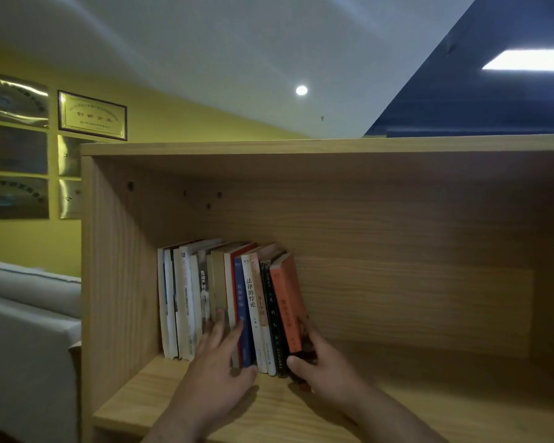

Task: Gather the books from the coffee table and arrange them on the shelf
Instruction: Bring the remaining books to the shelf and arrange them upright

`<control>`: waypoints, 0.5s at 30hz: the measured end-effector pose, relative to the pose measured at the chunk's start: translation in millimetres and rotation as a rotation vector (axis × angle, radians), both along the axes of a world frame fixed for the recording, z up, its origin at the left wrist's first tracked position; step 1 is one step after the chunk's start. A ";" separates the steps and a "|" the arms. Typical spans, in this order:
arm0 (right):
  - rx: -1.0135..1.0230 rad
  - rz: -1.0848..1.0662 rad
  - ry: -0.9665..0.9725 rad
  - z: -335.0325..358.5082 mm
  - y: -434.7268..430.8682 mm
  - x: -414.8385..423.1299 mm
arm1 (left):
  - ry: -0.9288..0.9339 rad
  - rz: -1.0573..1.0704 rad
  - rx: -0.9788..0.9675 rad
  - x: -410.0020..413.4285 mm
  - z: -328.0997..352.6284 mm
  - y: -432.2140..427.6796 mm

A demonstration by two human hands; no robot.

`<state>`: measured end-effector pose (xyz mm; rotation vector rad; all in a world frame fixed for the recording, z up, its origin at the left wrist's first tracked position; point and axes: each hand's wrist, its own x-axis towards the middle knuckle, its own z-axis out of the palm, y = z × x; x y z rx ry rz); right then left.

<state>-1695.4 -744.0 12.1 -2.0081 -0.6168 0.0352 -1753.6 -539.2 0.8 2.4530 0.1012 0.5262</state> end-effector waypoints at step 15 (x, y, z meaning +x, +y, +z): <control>-0.117 -0.035 -0.114 -14.9 36.4 41.2 | 0.001 -0.038 0.018 7.9 -10.1 5.5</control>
